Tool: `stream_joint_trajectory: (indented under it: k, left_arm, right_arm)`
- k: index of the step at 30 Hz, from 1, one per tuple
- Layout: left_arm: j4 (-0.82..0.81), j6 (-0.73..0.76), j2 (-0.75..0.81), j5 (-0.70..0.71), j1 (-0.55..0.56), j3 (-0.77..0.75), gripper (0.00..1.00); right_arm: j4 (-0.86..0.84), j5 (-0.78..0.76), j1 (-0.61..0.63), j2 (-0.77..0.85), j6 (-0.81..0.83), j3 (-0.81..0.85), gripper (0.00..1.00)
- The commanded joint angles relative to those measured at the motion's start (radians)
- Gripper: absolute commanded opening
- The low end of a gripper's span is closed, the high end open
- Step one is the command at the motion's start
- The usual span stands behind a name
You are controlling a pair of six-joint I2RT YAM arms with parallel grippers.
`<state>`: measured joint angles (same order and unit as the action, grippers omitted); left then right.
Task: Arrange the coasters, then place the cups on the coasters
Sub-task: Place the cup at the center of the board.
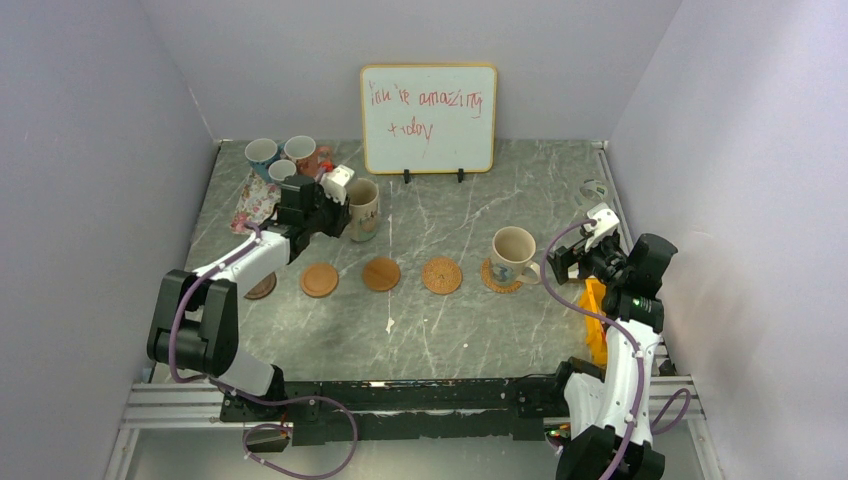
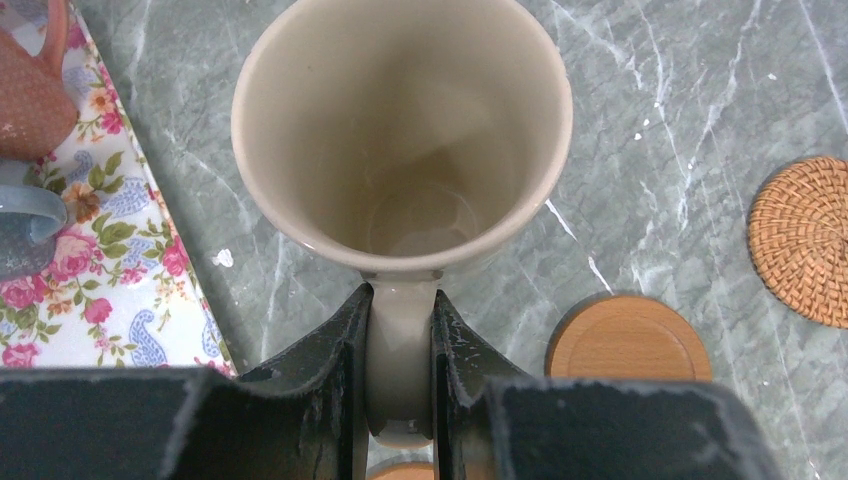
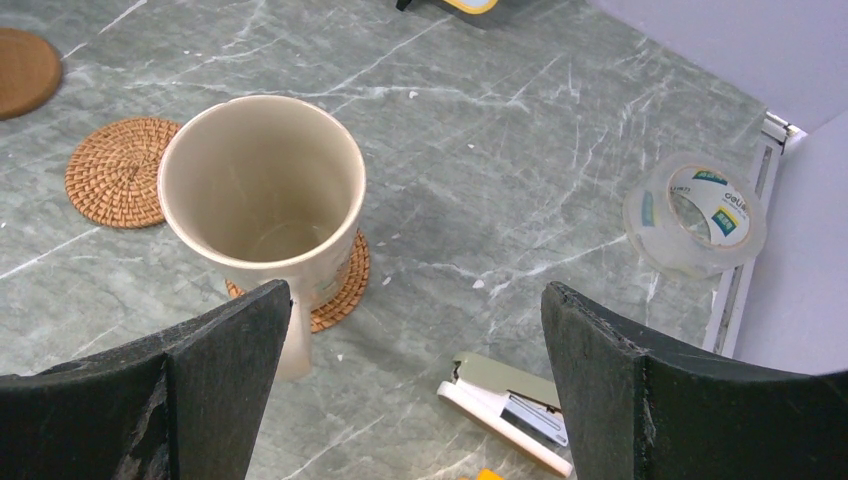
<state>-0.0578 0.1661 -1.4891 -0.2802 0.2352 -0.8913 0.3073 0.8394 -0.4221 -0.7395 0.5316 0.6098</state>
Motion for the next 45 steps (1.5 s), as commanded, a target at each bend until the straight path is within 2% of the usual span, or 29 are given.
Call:
stream_joint_trajectory:
  k: [1, 13, 16, 20, 31, 38, 45]
  left_arm:
    - [-0.204, -0.062, 0.033, 0.060, 0.010, -0.013, 0.05]
    - [-0.192, -0.089, 0.023, 0.140, 0.019, -0.002, 0.07]
    - [-0.165, -0.078, 0.011, 0.143, 0.019, -0.010, 0.14]
    - [-0.132, -0.074, 0.026, 0.110, 0.019, -0.010, 0.30]
    - [-0.030, -0.061, 0.084, 0.033, 0.023, 0.008, 0.53]
    - [0.055, -0.037, 0.117, 0.005, 0.024, 0.005, 0.62]
    - [0.189, 0.001, 0.158, -0.008, 0.026, -0.017, 0.63]
  right_arm:
    - [-0.008, 0.032, -0.005, 0.001, 0.021, -0.007, 0.99]
    - [-0.004, 0.036, -0.004, 0.007, 0.022, -0.006, 0.99]
    - [-0.005, 0.036, -0.004, 0.009, 0.022, -0.005, 0.99]
    - [-0.002, 0.036, -0.005, 0.010, 0.023, -0.005, 0.99]
    - [-0.004, 0.036, -0.005, 0.018, 0.021, -0.004, 0.99]
    - [-0.005, 0.035, -0.004, 0.024, 0.018, -0.004, 0.99]
    - [-0.001, 0.036, -0.007, 0.024, 0.018, -0.001, 0.99]
